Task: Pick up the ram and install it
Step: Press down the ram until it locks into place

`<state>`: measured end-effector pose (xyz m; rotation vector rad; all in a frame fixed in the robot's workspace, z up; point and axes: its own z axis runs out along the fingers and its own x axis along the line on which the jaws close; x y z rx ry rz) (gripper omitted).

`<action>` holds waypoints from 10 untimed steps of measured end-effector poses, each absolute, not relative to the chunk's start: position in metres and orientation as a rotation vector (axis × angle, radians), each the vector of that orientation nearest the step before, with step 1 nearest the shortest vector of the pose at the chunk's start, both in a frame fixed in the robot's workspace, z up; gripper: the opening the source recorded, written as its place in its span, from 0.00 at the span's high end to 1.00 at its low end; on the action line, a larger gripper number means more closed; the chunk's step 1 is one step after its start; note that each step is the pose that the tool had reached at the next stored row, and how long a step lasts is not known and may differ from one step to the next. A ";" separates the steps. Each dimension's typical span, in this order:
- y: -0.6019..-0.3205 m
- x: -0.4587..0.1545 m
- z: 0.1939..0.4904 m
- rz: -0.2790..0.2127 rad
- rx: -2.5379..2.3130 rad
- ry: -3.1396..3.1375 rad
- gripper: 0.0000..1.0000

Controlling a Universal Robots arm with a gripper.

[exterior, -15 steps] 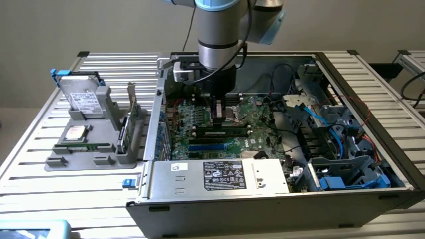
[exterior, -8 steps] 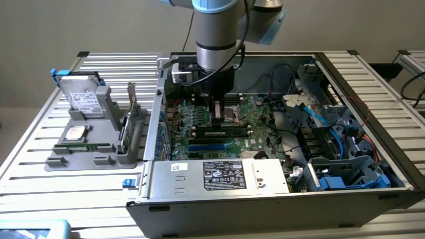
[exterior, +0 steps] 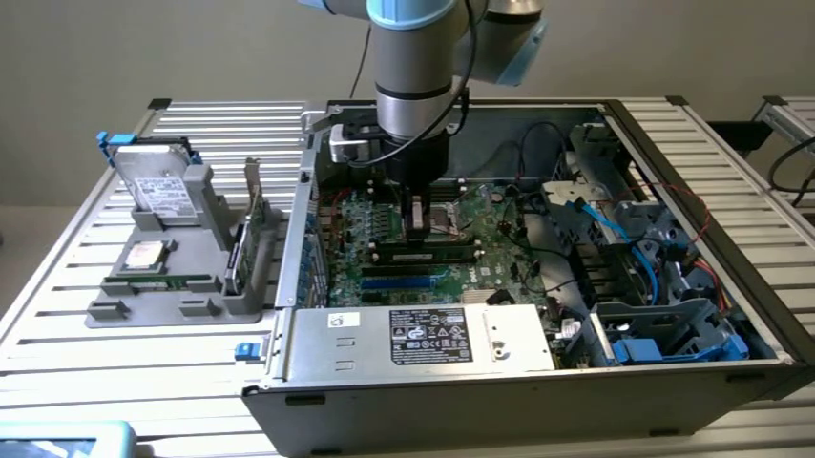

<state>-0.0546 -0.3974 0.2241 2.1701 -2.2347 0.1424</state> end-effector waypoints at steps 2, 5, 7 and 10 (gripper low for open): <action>-0.397 -0.055 0.224 0.143 2.170 -2.235 0.89; -0.397 -0.054 0.226 0.143 2.173 -2.238 0.89; -0.397 -0.053 0.230 0.143 2.171 -2.236 0.89; -0.397 -0.050 0.235 0.143 2.171 -2.236 0.89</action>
